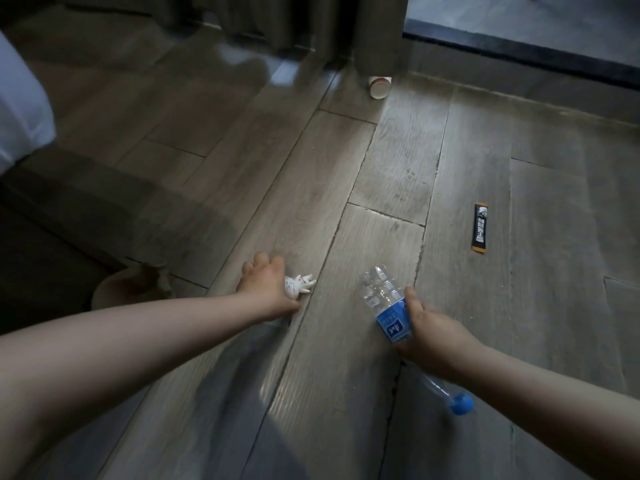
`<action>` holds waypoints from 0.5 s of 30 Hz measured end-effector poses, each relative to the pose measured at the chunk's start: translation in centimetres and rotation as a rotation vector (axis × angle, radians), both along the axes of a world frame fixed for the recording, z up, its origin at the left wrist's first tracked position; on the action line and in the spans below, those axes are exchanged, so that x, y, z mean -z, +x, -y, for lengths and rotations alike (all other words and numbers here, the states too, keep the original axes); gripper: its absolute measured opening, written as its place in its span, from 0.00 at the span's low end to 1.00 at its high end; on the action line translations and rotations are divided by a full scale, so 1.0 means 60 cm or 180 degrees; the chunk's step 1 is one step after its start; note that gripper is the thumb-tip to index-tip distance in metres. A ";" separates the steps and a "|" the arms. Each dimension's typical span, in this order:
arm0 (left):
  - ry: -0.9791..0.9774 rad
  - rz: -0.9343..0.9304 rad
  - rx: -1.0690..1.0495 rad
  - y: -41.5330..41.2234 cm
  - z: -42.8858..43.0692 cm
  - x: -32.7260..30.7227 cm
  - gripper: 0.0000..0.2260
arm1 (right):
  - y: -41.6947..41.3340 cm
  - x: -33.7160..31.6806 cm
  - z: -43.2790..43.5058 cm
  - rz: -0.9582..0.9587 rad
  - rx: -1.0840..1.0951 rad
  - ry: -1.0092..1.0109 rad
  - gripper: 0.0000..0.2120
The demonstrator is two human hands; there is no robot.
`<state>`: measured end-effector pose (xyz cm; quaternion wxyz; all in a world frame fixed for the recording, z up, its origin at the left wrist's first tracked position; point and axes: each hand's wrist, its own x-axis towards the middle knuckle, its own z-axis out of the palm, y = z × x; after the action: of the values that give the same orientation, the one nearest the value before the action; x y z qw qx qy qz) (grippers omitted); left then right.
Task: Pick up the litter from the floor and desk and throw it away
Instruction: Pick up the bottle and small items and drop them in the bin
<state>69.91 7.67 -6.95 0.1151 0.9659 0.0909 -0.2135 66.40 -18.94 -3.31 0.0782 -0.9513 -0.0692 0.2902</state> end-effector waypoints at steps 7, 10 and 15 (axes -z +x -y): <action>-0.0650 -0.0153 -0.0052 -0.017 -0.020 -0.003 0.17 | -0.010 -0.005 -0.002 0.0010 -0.0069 -0.0039 0.46; -0.0814 0.0068 -0.0005 -0.029 -0.045 -0.019 0.09 | -0.013 -0.008 -0.006 0.0004 -0.0100 -0.0057 0.47; -0.0783 -0.0031 -0.0214 -0.056 -0.085 -0.029 0.18 | -0.018 -0.010 -0.032 -0.0049 -0.0191 -0.0059 0.48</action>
<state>66.56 12.75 -5.19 0.2394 0.9398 0.0969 -0.2238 65.34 -17.00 -2.70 0.0612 -0.9472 -0.0944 0.3002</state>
